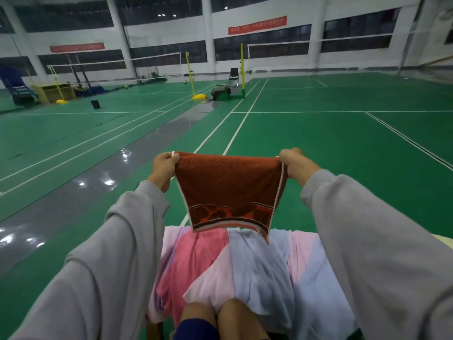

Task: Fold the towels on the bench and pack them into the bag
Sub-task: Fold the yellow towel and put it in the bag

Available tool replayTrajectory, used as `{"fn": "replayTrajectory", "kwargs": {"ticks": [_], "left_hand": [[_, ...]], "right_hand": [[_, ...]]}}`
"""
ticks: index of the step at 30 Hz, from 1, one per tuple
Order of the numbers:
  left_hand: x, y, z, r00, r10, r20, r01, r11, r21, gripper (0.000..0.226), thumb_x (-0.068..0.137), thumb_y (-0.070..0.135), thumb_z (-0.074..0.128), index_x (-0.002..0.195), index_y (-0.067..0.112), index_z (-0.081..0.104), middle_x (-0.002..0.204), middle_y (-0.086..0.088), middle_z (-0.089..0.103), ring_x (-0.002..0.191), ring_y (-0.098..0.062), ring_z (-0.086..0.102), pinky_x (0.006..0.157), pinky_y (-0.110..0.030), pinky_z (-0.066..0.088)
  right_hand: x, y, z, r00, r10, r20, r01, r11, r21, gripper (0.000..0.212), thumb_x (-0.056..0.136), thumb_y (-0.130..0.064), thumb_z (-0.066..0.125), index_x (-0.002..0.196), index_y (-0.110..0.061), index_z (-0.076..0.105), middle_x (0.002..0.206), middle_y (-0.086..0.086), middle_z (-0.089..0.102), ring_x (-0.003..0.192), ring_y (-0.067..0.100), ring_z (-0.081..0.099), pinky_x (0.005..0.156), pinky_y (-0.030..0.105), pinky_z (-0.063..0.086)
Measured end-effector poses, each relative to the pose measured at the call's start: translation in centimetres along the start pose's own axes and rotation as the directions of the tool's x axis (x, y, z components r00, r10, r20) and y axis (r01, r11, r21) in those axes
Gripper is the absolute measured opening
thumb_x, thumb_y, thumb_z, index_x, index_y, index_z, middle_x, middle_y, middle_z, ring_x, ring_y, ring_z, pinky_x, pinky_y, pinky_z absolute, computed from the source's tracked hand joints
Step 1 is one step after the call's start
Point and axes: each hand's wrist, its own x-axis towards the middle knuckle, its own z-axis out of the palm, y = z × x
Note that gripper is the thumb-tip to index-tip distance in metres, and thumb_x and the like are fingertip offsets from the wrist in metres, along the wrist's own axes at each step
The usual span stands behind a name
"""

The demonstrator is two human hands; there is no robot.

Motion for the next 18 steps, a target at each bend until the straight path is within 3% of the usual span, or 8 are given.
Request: {"fn": "replayTrajectory", "kwargs": {"ticks": [3,5,8,9,11,14,16,18], "left_hand": [[0.6,0.4,0.2,1.000,-0.003,-0.013,0.003,1.000,0.006,0.014,0.102,0.012,0.057,0.094,0.007,0.067,0.085,-0.007,0.065,0.073,-0.017,0.059,0.062,-0.028,0.050],[1.0,0.2,0.1,1.000,-0.014,-0.017,0.014,1.000,0.006,0.017,0.102,0.015,0.059,0.100,0.002,0.069,0.090,-0.011,0.067,0.077,-0.021,0.060,0.066,-0.033,0.052],[0.6,0.1,0.3,0.998,-0.058,-0.021,0.056,0.993,-0.108,0.019,0.102,0.010,0.057,0.092,0.003,0.072,0.091,-0.015,0.069,0.076,-0.022,0.063,0.077,-0.038,0.056],[0.2,0.1,0.4,0.997,-0.076,-0.027,0.070,0.983,-0.170,0.020,0.103,0.007,0.056,0.090,0.003,0.071,0.088,-0.013,0.070,0.074,-0.020,0.064,0.078,-0.035,0.057],[-0.4,0.1,0.6,0.993,-0.106,-0.051,0.090,0.963,-0.256,0.021,0.102,0.005,0.056,0.087,0.005,0.070,0.075,-0.006,0.070,0.066,-0.015,0.063,0.068,-0.027,0.059],[-1.1,-0.1,0.4,0.992,-0.121,-0.044,0.106,0.962,-0.254,0.019,0.104,0.010,0.055,0.092,0.007,0.070,0.073,-0.003,0.069,0.065,-0.014,0.061,0.061,-0.027,0.057],[-1.2,0.1,0.2,0.992,-0.124,-0.005,0.120,0.971,-0.205,0.017,0.105,0.015,0.054,0.104,0.008,0.070,0.083,-0.004,0.067,0.067,-0.015,0.060,0.059,-0.030,0.055],[-1.1,0.4,0.2,0.993,-0.120,0.013,0.120,0.971,-0.207,0.018,0.105,0.017,0.054,0.111,0.009,0.068,0.087,-0.005,0.067,0.067,-0.015,0.060,0.059,-0.030,0.055]], "right_hand": [[-0.7,0.4,-0.3,0.982,0.167,0.083,-0.173,0.983,0.067,0.024,0.097,-0.008,0.032,0.096,-0.009,0.056,0.082,0.008,0.062,0.072,0.025,0.068,0.085,0.041,0.060],[-1.7,1.0,-0.7,0.957,0.248,0.151,-0.254,0.967,0.025,0.022,0.100,-0.014,0.037,0.081,-0.016,0.048,0.071,0.003,0.055,0.056,0.023,0.061,0.077,0.033,0.057],[-3.6,0.7,-1.5,0.866,0.319,0.385,-0.347,0.938,0.003,0.052,0.094,-0.056,0.061,0.062,-0.016,0.050,0.061,0.000,0.058,0.053,0.021,0.058,0.075,0.031,0.054],[-3.9,0.6,-1.9,0.828,0.312,0.467,-0.349,0.937,-0.006,0.055,0.089,-0.058,0.068,0.059,-0.014,0.054,0.063,0.001,0.061,0.056,0.021,0.060,0.075,0.032,0.056],[-4.4,0.4,-2.2,0.804,0.227,0.549,-0.309,0.949,0.060,0.037,0.089,-0.038,0.075,0.069,-0.009,0.064,0.068,0.003,0.068,0.060,0.021,0.066,0.068,0.033,0.060],[-3.8,0.4,-2.1,0.893,0.048,0.447,-0.221,0.912,0.344,0.026,0.101,-0.029,0.061,0.082,-0.011,0.064,0.064,0.003,0.068,0.055,0.018,0.067,0.055,0.031,0.059],[-3.3,0.6,-2.0,0.924,-0.010,0.382,-0.188,0.858,0.478,0.038,0.107,-0.036,0.049,0.080,-0.012,0.063,0.059,0.002,0.065,0.050,0.016,0.065,0.052,0.029,0.059],[-3.4,1.0,-2.0,0.936,-0.006,0.352,-0.177,0.857,0.484,0.050,0.108,-0.043,0.040,0.073,-0.012,0.059,0.053,0.002,0.060,0.045,0.018,0.060,0.049,0.027,0.057]]}}
